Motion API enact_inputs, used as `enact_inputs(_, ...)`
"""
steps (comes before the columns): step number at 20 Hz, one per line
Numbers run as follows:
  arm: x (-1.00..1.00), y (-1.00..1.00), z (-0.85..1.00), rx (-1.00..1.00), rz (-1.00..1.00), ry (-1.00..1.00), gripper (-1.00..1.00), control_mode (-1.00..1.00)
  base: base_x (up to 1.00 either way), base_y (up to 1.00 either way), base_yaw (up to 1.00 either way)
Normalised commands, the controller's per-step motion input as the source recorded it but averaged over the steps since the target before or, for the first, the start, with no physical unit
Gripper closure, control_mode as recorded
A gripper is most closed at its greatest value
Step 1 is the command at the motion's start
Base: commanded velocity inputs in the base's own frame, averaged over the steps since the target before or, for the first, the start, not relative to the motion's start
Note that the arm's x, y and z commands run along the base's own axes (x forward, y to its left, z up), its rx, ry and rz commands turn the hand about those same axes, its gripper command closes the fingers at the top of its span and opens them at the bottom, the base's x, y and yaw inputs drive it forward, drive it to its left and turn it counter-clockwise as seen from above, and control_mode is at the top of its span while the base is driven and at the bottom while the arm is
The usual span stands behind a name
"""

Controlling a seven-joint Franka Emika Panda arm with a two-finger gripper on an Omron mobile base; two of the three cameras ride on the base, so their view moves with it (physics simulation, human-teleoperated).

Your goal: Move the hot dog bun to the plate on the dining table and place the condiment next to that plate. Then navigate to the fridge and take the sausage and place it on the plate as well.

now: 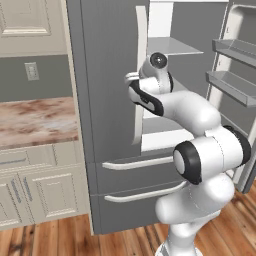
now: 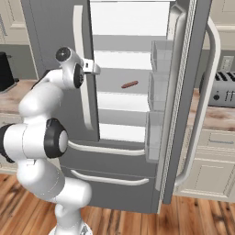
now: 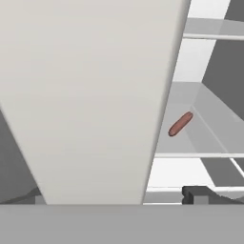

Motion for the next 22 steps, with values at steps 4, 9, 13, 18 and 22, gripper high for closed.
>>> enact_inputs(4, 0.48, 0.08, -0.1, 0.0, 0.0, 0.0, 1.0, -1.0, 0.0, 0.0, 0.0)
enact_inputs(9, 0.37, 0.03, -0.04, 0.0, 0.0, 0.0, 1.0, -1.0, 0.0, 0.0, 0.0)
enact_inputs(13, 0.05, 0.1, 0.0, 0.0, 0.0, 0.0, 1.0, -1.0, 0.0, 0.0, 0.0)
enact_inputs(18, -0.59, 0.2, 0.0, 0.0, 0.0, -0.01, 1.0, -1.0, 0.0, 0.0, 0.0)
enact_inputs(22, -0.98, 0.4, 0.0, 0.0, 0.0, -0.03, 1.0, -1.0, 0.0, 0.0, 0.0)
